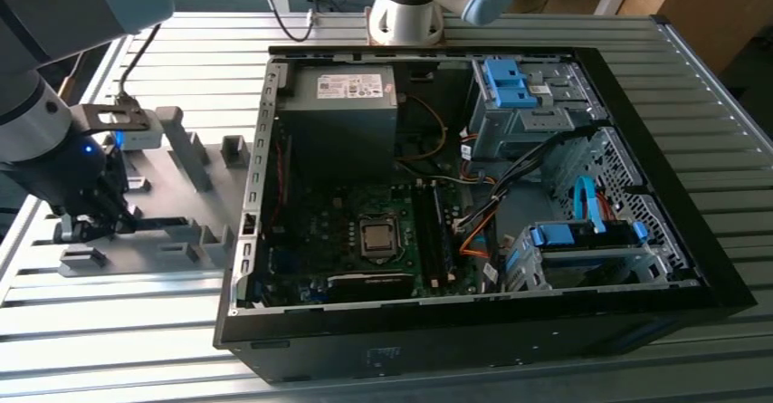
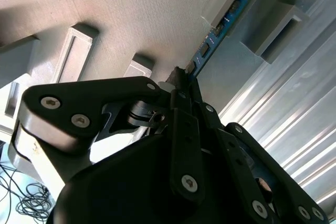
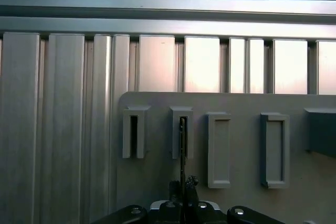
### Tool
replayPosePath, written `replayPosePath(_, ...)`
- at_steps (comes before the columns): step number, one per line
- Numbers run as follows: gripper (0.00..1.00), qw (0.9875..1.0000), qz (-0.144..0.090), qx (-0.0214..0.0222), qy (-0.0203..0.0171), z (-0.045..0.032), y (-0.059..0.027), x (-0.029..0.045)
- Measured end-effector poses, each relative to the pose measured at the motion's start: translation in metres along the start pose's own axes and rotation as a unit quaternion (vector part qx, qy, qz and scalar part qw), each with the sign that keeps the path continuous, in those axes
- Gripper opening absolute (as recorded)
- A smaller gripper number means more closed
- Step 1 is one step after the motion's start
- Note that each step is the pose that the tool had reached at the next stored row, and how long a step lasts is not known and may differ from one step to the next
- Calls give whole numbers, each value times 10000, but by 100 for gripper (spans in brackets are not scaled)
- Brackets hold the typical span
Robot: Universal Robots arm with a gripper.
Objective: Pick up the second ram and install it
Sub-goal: 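Pick up the second ram and move it above second insertion slot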
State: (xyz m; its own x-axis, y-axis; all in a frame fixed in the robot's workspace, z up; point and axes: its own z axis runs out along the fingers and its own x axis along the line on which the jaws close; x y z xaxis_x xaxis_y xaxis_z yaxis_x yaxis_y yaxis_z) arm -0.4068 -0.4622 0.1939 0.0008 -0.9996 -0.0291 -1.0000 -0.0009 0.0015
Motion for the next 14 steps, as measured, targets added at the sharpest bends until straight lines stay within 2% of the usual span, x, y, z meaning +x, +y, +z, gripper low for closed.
replayPosePath(2, 14, 10000, 0, 1, 0, -40, 0, -1)
replayPosePath(14, 14, 10000, 0, 0, 0, -69, 0, -2)
